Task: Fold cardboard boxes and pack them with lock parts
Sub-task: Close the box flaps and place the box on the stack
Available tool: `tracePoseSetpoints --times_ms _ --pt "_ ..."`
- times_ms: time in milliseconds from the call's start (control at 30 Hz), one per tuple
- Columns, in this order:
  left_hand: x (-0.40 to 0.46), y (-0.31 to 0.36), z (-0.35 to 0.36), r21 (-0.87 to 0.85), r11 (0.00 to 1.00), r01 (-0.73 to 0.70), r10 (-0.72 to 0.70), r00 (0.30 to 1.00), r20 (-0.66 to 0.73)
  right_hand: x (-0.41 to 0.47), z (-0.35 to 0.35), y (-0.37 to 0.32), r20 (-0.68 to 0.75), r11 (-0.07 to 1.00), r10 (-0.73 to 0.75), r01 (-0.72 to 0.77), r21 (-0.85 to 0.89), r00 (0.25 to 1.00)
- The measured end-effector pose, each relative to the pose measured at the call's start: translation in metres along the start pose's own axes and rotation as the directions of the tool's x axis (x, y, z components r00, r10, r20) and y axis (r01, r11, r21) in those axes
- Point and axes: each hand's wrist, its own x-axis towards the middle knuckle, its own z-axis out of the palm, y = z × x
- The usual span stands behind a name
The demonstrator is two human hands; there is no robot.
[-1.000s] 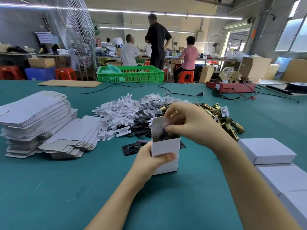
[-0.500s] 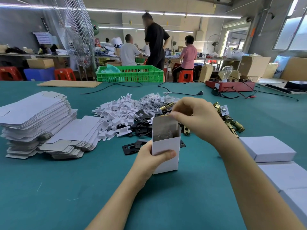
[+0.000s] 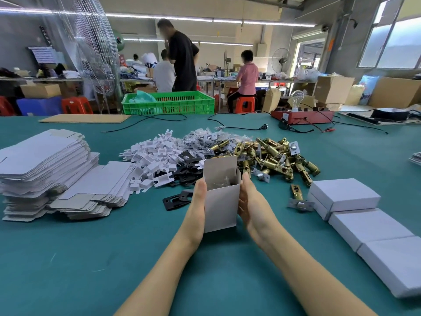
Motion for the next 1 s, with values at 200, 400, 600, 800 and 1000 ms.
tracePoseSetpoints --times_ms 200,400,600,800,1000 --pt "0.002 0.004 0.002 -0.122 0.992 0.037 -0.038 0.999 -0.012 0.000 0.002 0.014 0.039 0.998 0.013 -0.015 0.063 0.999" --pt "0.011 0.000 -0.003 -0.134 0.991 0.014 -0.019 0.999 -0.032 0.004 -0.001 0.015 0.073 0.998 -0.009 0.004 0.056 0.997" --pt "0.013 0.007 -0.005 -0.129 0.992 -0.004 -0.003 0.999 -0.053 0.004 -0.004 0.011 0.132 0.998 -0.004 -0.003 0.055 0.991" --pt "0.011 0.011 -0.002 -0.141 0.990 -0.027 0.020 0.999 -0.048 0.005 -0.011 0.003 0.161 0.995 0.088 -0.094 0.028 0.983" --pt "0.008 0.015 -0.003 -0.170 0.982 -0.083 0.075 0.996 -0.052 0.005 -0.007 -0.003 0.100 0.996 0.092 -0.093 0.000 0.991"
